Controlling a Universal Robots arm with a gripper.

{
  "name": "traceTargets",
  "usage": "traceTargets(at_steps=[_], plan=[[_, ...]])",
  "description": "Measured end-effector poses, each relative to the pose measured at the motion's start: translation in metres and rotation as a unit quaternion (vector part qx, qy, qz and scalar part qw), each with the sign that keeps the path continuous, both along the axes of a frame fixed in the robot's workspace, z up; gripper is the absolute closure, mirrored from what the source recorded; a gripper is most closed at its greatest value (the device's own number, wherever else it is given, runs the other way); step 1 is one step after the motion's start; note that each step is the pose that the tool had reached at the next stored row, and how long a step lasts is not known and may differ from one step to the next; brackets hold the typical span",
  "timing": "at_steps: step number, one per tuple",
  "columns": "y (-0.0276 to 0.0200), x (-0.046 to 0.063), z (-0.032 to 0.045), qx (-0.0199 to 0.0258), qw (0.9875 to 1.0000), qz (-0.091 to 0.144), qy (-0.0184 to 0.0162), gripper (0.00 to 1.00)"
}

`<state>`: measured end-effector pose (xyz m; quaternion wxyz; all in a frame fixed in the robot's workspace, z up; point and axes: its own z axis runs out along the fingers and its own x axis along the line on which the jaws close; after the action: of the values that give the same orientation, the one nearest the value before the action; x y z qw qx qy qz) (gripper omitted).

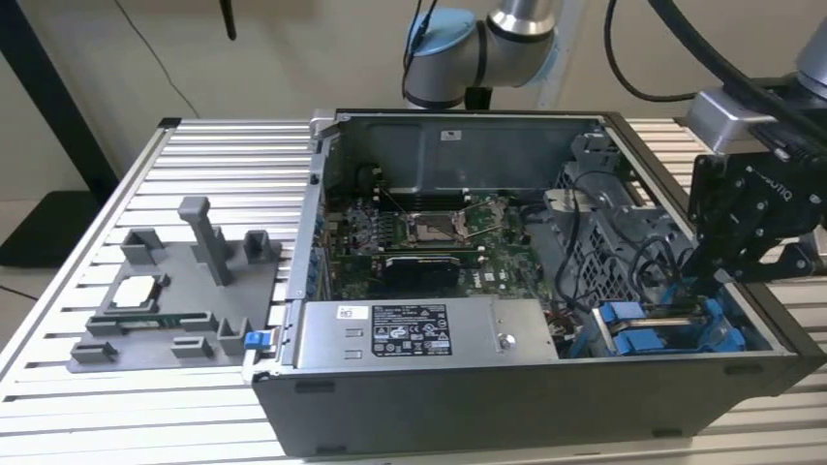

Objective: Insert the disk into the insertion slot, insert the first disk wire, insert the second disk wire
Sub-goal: 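Insert the first disk wire, then insert the second disk wire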

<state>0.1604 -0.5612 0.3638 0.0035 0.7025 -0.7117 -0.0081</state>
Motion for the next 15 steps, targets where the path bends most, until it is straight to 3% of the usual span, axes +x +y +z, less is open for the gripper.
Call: traceTargets(at_steps=[4, 10, 15], plan=[[0.0, 0.0, 0.0046, -0.0001, 1.0, 0.0, 0.0, 0.0], [0.0001, 0.0, 0.0049, 0.0, 1.0, 0.0, 0.0, 0.0], [0.004, 0.0021, 0.0049, 0.0, 1.0, 0.0, 0.0, 0.0]])
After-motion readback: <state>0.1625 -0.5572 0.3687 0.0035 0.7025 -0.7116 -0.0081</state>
